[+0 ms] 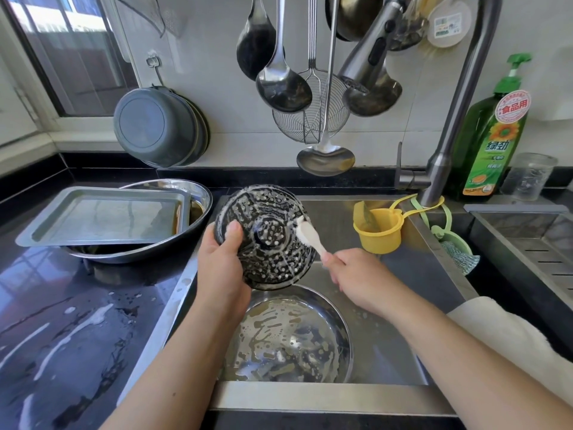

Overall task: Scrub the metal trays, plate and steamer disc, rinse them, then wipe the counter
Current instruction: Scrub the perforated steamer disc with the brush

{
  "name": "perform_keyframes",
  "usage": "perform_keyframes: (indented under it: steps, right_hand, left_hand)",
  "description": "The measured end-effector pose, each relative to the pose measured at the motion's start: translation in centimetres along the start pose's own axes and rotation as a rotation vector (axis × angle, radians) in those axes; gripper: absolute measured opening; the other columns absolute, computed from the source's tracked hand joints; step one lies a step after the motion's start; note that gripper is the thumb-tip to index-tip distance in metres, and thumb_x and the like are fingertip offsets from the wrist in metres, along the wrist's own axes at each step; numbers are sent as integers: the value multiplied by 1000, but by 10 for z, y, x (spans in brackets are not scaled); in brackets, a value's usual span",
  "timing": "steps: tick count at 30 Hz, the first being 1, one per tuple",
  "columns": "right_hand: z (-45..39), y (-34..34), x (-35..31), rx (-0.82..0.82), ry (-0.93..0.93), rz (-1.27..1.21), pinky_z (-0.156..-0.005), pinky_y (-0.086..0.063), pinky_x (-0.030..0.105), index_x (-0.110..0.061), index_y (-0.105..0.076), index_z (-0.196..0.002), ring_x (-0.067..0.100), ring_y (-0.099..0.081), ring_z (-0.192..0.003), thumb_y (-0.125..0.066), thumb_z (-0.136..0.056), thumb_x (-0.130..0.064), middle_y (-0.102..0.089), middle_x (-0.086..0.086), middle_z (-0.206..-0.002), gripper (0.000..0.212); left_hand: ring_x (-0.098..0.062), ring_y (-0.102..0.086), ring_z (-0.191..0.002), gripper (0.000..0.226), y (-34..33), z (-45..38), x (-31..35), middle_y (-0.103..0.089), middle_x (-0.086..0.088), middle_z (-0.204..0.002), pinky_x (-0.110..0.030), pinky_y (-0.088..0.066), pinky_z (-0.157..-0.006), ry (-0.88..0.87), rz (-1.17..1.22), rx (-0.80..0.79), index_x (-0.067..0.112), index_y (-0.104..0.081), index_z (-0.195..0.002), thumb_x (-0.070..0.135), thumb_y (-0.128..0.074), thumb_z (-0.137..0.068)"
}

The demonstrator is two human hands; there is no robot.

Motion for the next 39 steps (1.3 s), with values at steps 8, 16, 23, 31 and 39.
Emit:
perform_keyframes:
  steps: [8, 16, 23, 31, 39]
  right_hand:
    - [2, 0, -2, -74, -30, 40, -63, -37, 34, -16, -57, -72, 25, -53, -64, -39, -107, -48, -57, 4, -67, 50]
    - [7, -8, -3, -207, -12, 44, -61, -37, 33, -19, -57, -72, 21, -49, -61, -41, -105, -51, -57, 2, -69, 49]
    - [0, 5, 2, -45, -43, 17, -66, -46, 39, -15, -59, -74, 26, -54, -67, -40, -106, -49, -59, 6, -70, 50]
    - [5, -10, -1, -257, -19, 86, -63, -37, 33, -20, -58, -71, 21, -49, -62, -42, -105, -53, -59, 1, -69, 50]
    - [5, -4, 1, -228, -12, 41, -61, -37, 32, -20, -56, -69, 19, -48, -60, -42, -105, -51, -58, 1, -68, 50]
  left_hand:
    - [-31, -72, -112, 22, 4, -2, 2, -75, -13, -120, -52, -59, -92, -13, -17, -5, 14, -61, -127, 13, -47, -110]
    - [-30, -74, -109, 21, 5, -4, 3, -76, -12, -117, -50, -60, -87, -12, 21, 41, 16, -62, -124, 14, -47, -110]
    - [-30, -74, -107, 21, 5, -5, 2, -76, -13, -117, -51, -61, -87, 10, 50, 64, 15, -63, -123, 13, -47, -110]
    - [-31, -73, -109, 21, 7, -8, 3, -76, -13, -116, -55, -57, -95, -7, 38, 79, 14, -63, -122, 12, -46, -110]
    - [-31, -73, -109, 20, 5, -4, 1, -75, -14, -117, -53, -57, -96, -5, -13, 40, 12, -63, -122, 11, -48, -109]
Point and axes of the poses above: each hand's wrist, its own z-axis away from the middle knuckle, its own y-axis out of the back of the hand, x = y × z, the point moved 1 cm from there along -z, towards the middle knuckle
